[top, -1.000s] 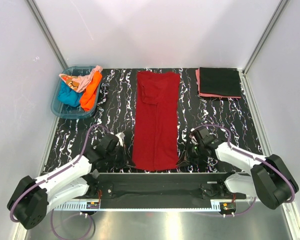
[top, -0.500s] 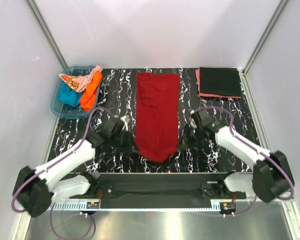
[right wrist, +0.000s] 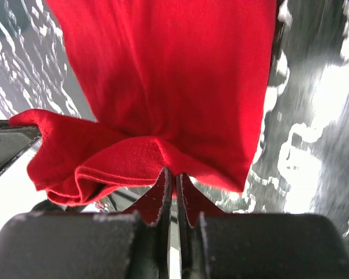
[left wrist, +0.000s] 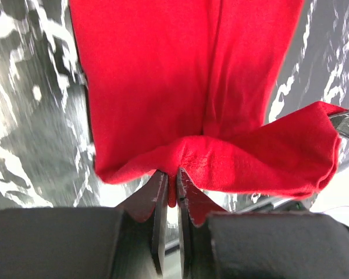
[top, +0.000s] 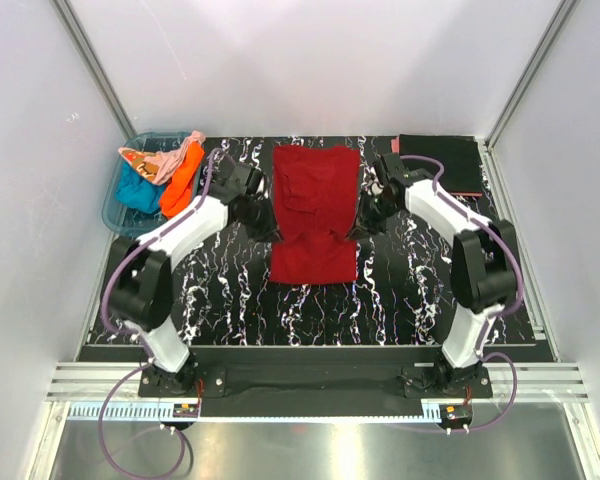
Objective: Fold and stack the t-shirts
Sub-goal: Fold the tshirt
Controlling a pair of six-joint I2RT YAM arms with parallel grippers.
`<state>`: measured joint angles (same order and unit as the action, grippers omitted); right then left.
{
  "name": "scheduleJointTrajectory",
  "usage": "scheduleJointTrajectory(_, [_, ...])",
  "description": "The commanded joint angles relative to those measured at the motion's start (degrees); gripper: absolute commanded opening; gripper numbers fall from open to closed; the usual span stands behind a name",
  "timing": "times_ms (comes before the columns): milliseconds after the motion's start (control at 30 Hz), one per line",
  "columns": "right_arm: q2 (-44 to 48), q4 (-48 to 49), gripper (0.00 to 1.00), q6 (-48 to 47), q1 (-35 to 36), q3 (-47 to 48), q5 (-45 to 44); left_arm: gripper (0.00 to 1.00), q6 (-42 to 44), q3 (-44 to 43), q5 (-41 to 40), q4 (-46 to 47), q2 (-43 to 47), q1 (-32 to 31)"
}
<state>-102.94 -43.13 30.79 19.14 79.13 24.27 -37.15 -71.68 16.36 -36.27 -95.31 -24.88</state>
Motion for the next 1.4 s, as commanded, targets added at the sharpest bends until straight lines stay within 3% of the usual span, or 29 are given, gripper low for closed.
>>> scheduleJointTrajectory(0, [-5.76, -3.71, 0.0, -3.8, -1.38, 7.25, 1.48, 0.13, 3.66, -7.41, 2.79, -2.05, -5.12, 1.5])
scheduleJointTrajectory(167, [-12.28, -6.17, 0.0, -5.29, -3.14, 15.08, 3.15, 0.14, 4.8, -15.58, 3.77, -4.24, -12.7, 3.08])
scheduleJointTrajectory(433, [-19.67, -7.93, 0.0, -6.7, -4.72, 22.81, 5.25, 0.15, 4.63, -20.6, 4.91, -4.68, -19.21, 5.02])
scheduleJointTrajectory(1367, [-29.51, -10.66, 0.08, -6.79, -6.83, 31.61, 6.14, 0.2, 5.77, -27.37, 5.7, -4.6, -27.39, 7.92])
